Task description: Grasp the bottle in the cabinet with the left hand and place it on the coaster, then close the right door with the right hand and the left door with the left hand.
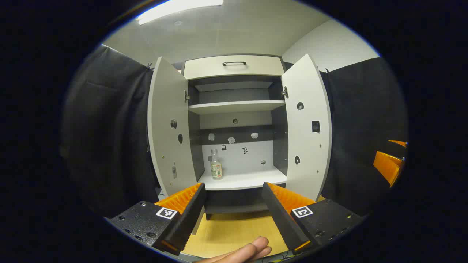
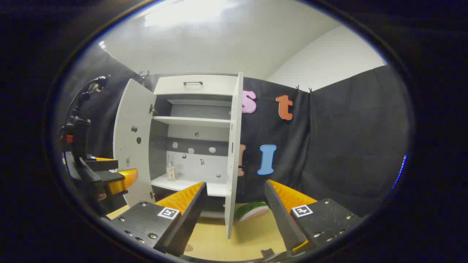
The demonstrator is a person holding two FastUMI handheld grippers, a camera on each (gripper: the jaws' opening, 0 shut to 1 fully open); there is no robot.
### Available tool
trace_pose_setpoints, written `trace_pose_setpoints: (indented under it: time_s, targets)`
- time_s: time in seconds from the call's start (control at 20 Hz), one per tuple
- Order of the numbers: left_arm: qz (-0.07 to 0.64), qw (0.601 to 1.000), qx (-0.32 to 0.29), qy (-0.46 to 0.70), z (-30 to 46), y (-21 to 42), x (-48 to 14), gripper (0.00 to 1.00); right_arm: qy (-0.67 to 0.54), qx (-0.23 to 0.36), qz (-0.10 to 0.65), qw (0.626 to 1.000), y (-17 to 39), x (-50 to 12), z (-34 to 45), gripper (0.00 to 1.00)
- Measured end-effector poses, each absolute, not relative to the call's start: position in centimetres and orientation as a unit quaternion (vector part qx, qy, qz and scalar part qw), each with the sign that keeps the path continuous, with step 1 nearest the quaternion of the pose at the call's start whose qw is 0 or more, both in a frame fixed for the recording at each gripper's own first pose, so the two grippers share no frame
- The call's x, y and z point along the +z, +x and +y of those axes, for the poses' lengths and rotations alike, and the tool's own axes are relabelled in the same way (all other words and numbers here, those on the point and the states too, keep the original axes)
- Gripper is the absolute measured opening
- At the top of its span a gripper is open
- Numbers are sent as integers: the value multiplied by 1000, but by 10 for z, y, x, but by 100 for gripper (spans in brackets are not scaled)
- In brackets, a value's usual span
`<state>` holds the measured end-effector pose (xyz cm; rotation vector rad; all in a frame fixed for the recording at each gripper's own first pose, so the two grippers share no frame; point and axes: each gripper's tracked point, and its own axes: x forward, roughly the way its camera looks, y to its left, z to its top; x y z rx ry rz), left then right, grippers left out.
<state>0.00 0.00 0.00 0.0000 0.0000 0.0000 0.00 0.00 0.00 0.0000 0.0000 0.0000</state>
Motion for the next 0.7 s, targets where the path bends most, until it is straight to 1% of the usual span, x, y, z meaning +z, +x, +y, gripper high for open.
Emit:
trace_pose_setpoints:
  time_s: [0.05, 0.1, 0.15, 0.35, 0.7]
  targets:
    - [2, 1000, -5, -1, -3, 5, 0, 98, 3, 2, -3, 1000, 2, 1, 1, 96]
    - [3, 1000, -9, -1, -3, 9, -2, 98, 9, 5, -4, 1000, 5, 1, 3, 94]
    - [4, 1000, -12, 0, -5, 14, -3, 98, 12, 6, -4, 1000, 7, 0, 3, 96]
    - [4, 1000, -22, 4, -7, 35, -10, 98, -10, -5, -2, 1000, 25, -9, 2, 96]
    - [1, 1000, -27, -3, -4, 78, -13, 98, -10, -6, -8, 1000, 56, -15, 10, 96]
